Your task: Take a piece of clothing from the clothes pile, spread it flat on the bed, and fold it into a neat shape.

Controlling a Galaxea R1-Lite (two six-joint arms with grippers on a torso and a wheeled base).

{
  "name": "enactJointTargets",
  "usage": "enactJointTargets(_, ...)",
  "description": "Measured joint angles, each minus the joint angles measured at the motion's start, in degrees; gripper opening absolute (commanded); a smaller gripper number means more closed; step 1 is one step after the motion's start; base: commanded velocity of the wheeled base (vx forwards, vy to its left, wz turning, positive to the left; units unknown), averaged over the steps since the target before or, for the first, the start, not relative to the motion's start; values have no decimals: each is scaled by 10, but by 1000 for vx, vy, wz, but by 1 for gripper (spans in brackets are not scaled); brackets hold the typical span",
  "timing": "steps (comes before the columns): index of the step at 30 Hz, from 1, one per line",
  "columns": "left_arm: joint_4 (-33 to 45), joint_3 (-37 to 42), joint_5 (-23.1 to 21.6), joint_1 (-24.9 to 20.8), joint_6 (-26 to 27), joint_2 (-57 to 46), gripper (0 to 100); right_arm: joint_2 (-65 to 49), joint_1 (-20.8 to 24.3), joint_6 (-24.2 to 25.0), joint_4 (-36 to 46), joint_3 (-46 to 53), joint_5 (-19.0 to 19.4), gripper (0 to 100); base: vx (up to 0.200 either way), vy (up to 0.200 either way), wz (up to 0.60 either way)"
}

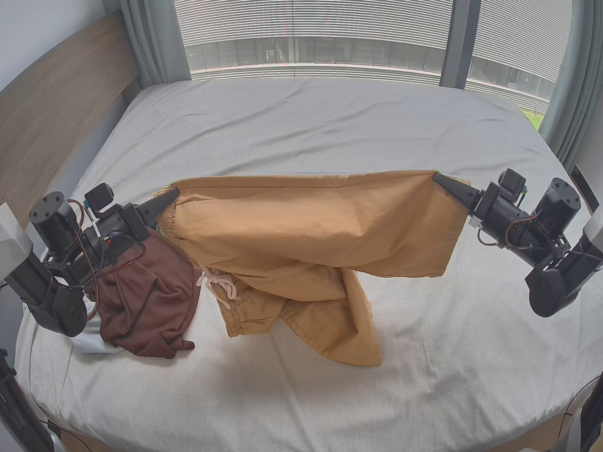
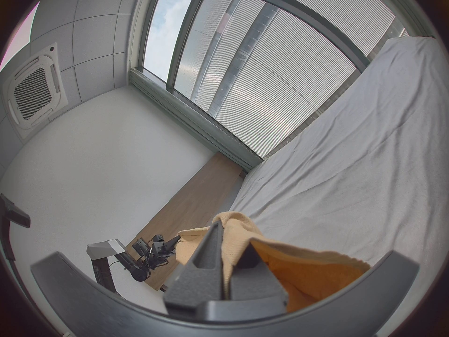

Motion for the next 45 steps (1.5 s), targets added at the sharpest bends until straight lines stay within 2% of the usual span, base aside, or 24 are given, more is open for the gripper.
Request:
enactJointTargets(11,4,-18,1,17,-2,1,0,71,3,0,0,-82,-1,0,0,0,0)
enactJointTargets(21,13,-59,22,15,-2,25,0,107,-5,1,0,-117,-3,0,0,0,0)
enactJointTargets(30,10,-121,25,6,-5,78,0,143,-16,1,0,-158,-4,0,0,0,0)
enactJointTargets(34,10,-152,28,4,-21,103,0,164,-17,1,0,-187,-4,0,0,0,0)
enactJointTargets(45,7,-223,56,-9,-42,172,0,236,-23,2,1,-280,-5,0,0,0,0)
